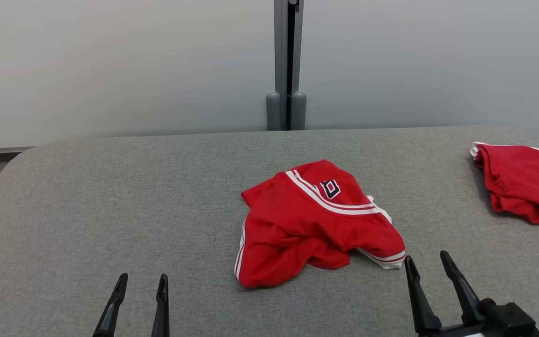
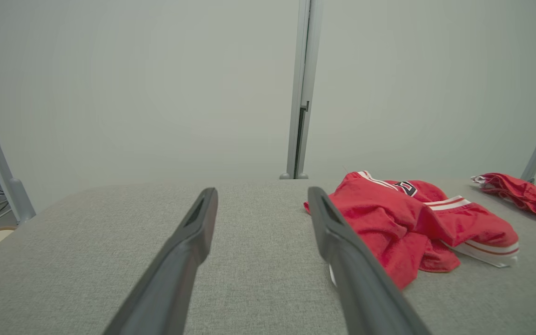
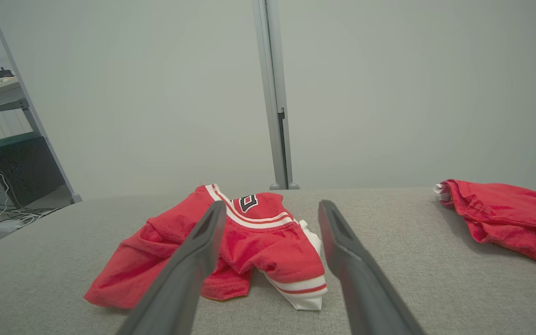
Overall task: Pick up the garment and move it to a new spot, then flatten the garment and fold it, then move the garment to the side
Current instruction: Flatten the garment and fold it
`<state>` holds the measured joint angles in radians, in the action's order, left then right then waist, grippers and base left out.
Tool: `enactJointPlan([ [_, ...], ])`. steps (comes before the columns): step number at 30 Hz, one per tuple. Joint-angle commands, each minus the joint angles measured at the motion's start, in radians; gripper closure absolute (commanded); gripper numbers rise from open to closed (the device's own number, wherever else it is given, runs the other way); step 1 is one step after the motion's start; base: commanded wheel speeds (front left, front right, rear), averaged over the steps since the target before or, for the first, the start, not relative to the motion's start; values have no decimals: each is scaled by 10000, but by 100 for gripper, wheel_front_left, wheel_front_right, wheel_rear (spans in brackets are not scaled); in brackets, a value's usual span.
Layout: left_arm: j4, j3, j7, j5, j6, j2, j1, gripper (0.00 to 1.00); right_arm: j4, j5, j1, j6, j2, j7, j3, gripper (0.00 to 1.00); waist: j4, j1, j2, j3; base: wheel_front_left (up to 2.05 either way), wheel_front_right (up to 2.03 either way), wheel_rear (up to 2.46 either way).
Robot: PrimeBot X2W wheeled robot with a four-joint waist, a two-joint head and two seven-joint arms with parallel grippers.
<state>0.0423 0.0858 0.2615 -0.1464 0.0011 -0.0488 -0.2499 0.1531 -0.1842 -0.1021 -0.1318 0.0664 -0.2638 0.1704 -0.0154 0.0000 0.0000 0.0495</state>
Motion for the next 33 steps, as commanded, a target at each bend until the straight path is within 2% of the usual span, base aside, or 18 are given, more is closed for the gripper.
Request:
enactJointPlan([
  [1,-51,-1,41,109,21,-33,103,0,-6,27,60,23,3,2,-28,0,0,0,0,-4,0,0,0],
  [28,-389,-80,42,501,-275,-32,364,0,14,-13,91,23,89,2,79,0,-36,0,0,-142,0,0,0],
  [33,-527,24,42,855,-621,-32,678,0,-59,-19,153,21,145,2,102,0,14,0,0,-417,0,0,0],
])
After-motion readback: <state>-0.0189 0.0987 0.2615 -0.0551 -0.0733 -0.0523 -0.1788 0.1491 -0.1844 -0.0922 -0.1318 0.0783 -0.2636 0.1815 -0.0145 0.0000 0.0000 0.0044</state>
